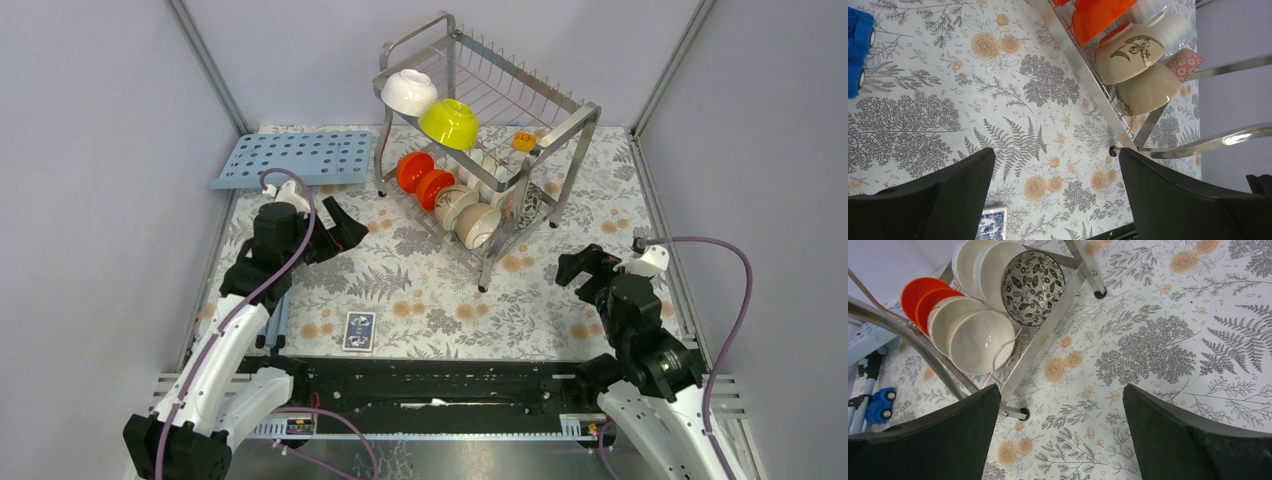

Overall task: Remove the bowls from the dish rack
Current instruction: Adjust the dish rack at the center of the board.

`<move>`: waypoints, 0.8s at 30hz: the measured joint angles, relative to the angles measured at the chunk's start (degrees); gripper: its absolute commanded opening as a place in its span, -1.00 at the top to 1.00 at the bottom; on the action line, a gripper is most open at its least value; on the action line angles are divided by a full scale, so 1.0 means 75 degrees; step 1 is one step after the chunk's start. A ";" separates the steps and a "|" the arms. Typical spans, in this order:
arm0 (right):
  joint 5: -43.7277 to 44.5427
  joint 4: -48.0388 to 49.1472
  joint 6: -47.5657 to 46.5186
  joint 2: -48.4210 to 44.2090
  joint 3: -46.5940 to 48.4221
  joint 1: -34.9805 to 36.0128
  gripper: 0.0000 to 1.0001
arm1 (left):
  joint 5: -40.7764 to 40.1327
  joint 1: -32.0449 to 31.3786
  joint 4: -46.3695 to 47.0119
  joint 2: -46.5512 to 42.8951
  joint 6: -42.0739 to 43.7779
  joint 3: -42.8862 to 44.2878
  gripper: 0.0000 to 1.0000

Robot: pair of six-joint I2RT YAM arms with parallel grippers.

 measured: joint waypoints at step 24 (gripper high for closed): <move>-0.0219 0.0490 0.1005 0.1944 -0.0510 -0.0128 -0.90 | -0.0924 -0.2812 0.0411 -0.0810 -0.0096 -0.0516 -0.98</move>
